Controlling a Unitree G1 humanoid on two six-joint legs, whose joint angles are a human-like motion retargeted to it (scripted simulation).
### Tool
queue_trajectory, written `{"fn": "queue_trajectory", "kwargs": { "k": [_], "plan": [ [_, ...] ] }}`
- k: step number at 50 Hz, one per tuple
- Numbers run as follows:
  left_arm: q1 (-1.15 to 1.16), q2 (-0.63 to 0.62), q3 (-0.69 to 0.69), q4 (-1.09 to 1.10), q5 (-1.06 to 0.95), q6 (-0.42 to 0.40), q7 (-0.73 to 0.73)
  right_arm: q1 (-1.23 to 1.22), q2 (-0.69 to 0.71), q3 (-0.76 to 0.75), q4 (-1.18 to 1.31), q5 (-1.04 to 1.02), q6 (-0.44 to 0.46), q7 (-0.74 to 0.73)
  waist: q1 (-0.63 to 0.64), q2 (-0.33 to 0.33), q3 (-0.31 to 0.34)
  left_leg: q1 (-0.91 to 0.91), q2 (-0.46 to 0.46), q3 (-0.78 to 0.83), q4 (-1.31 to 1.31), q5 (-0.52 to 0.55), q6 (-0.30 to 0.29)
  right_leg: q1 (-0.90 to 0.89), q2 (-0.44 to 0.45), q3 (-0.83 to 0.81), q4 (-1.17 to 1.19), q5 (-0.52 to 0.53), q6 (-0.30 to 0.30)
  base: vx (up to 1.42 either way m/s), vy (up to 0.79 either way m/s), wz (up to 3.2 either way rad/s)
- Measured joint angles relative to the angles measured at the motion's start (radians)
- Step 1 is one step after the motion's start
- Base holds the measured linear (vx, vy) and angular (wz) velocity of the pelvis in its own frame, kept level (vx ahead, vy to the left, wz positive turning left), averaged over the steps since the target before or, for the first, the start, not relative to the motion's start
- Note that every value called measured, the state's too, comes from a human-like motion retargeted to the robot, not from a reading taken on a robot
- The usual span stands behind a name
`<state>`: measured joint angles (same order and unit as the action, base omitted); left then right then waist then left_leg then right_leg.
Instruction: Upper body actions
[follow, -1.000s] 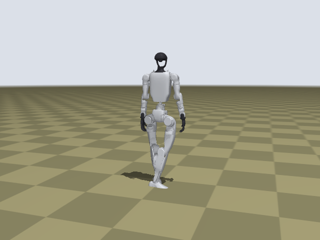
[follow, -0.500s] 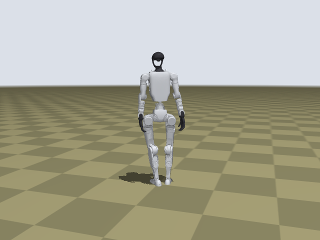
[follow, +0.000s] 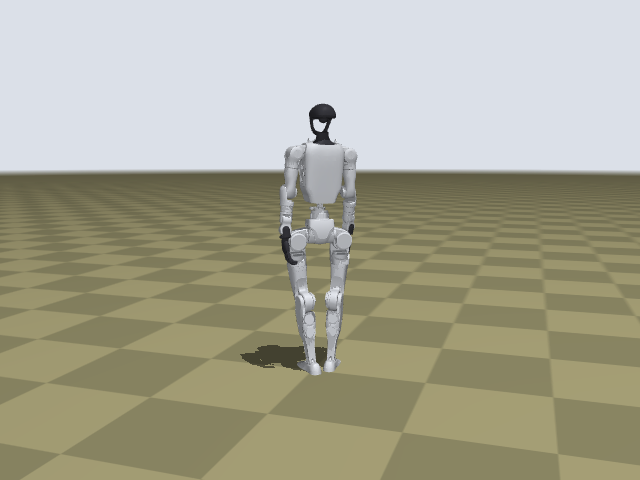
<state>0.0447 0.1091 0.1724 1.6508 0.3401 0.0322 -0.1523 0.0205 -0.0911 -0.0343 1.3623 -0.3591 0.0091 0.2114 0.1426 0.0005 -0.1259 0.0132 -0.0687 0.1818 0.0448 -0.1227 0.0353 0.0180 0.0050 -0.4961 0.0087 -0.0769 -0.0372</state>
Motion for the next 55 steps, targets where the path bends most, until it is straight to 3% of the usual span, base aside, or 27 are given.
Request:
{"fn": "queue_trajectory", "kwargs": {
  "k": [7,16,23,28,31,33,35,40,45,51,55],
  "plan": [
    [-0.020,-0.013,-0.026,-0.017,0.011,-0.002,-0.013,0.017,-0.023,-0.009,0.119,-0.070,0.024,-0.052,-0.017,0.005,0.001,-0.004,0.004,-0.017,0.002,0.003,-0.011,0.007,0.006,-0.011,-0.002,-0.009,-0.001,0.01,-0.03,0.05],
    [-0.041,-0.058,-0.061,-0.109,0.026,-0.041,-0.032,0.038,-0.061,-0.100,0.255,0.032,0.065,-0.101,-0.005,0.033,0.053,-0.039,-0.006,-0.011,0.018,0.027,-0.028,-0.007,-0.009,-0.008,-0.008,0.004,-0.001,-0.11,-0.02,0.01],
    [-0.090,-0.073,-0.126,-0.147,0.034,-0.067,-0.018,0.060,-0.079,-0.163,0.235,0.087,0.064,-0.101,0.010,0.055,0.103,-0.119,-0.029,-0.112,0.078,0.065,-0.108,-0.047,-0.059,-0.049,-0.019,0.019,0.007,-0.25,0.03,0.46],
    [-0.102,-0.064,-0.161,-0.139,0.039,-0.070,-0.006,0.075,-0.073,-0.145,0.206,0.046,0.070,-0.114,0.050,0.039,0.117,-0.120,0.046,0.106,0.124,-0.003,-0.068,-0.059,-0.090,-0.049,-0.018,0.031,0.013,-0.03,0.08,0.14],
    [-0.080,-0.056,-0.142,-0.126,0.032,-0.069,0.001,0.075,-0.059,-0.118,0.179,-0.008,0.081,-0.140,0.012,0.040,0.105,-0.101,0.079,0.176,0.106,0.014,-0.032,-0.052,-0.095,-0.068,-0.015,0.027,0.020,0.13,0.13,0.33],
    [-0.064,-0.049,-0.127,-0.107,0.024,-0.067,0.010,0.075,-0.045,-0.101,0.159,-0.031,0.076,-0.149,-0.010,0.052,0.097,-0.086,0.100,0.168,0.077,0.049,-0.081,-0.040,-0.078,-0.073,-0.015,0.024,0.023,0.21,0.14,0.09],
    [-0.053,-0.043,-0.110,-0.080,0.021,-0.062,0.022,0.075,-0.032,-0.090,0.141,-0.040,0.059,-0.136,-0.018,0.052,0.085,-0.067,0.098,0.183,0.049,0.033,-0.098,-0.034,-0.070,-0.064,-0.015,0.023,0.025,0.26,0.20,-0.23],
    [-0.038,-0.030,-0.062,-0.013,0.017,-0.030,0.031,0.071,-0.002,-0.073,0.094,-0.010,0.027,-0.073,-0.041,0.045,0.055,-0.028,0.069,0.209,-0.034,0.035,-0.052,-0.042,-0.074,-0.056,0.008,0.027,0.046,0.26,0.23,-0.28],
    [-0.037,-0.008,-0.023,-0.024,-0.009,-0.024,0.030,0.028,0.016,-0.015,0.077,0.068,-0.009,-0.123,-0.053,0.002,0.078,-0.016,0.061,0.243,-0.040,0.021,-0.040,-0.073,-0.102,-0.035,0.065,0.032,0.064,0.11,0.07,-0.37],
    [-0.046,0.035,0.020,-0.036,-0.007,-0.008,0.005,-0.036,-0.002,0.080,0.052,-0.038,-0.009,-0.072,-0.035,-0.041,0.117,0.018,0.049,0.336,-0.060,0.005,-0.025,-0.117,-0.112,0.059,0.131,0.114,0.144,0.03,0.05,-0.77],
    [-0.048,0.062,0.053,-0.028,-0.001,0.008,-0.024,-0.054,-0.009,0.101,0.039,-0.078,-0.015,-0.037,-0.054,-0.047,0.098,0.016,0.057,0.375,-0.070,0.002,-0.024,-0.152,-0.107,0.156,0.168,0.088,0.176,0.01,0.02,-0.49]
  ]
}}
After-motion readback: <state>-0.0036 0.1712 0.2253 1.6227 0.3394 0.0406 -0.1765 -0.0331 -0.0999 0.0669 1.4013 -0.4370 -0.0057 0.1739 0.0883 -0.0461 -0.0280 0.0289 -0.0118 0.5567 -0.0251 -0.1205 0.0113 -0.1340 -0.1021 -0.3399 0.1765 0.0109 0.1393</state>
